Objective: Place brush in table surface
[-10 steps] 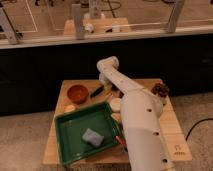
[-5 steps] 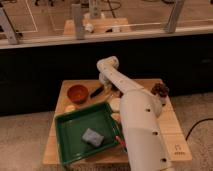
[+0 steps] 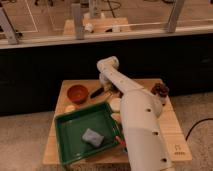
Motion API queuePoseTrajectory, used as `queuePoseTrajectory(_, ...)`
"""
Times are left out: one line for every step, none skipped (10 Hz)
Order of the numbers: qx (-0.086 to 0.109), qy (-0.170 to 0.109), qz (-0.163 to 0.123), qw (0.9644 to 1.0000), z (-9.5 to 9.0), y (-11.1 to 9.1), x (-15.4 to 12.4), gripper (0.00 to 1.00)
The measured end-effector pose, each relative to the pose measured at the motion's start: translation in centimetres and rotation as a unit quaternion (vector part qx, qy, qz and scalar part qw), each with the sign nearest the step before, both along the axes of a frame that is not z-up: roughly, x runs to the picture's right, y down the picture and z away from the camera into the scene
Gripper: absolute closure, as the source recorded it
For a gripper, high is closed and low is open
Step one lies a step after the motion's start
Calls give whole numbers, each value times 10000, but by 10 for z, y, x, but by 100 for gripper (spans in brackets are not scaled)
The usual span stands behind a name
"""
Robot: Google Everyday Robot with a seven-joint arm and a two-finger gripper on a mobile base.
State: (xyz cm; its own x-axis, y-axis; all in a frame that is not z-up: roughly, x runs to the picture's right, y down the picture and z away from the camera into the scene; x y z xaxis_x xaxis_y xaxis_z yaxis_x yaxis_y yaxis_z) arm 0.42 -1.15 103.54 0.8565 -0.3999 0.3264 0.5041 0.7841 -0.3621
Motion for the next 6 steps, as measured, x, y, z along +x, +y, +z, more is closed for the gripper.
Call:
queuePoseTrajectory(-11,17,36,10000,1,-1,4,100)
queuePoseTrajectory(-3,36,46,10000,1,-1,8,100)
queuePoseTrajectory(14,63,51,10000,0,-1,12,100)
queuePoseTrajectory(38,86,85,9999,-3,-2,15,100)
queuePoseTrajectory(82,87,116,9999,-10,-7,19,100)
queuePoseTrajectory(133,77,135,9998,-17,-13,22,100)
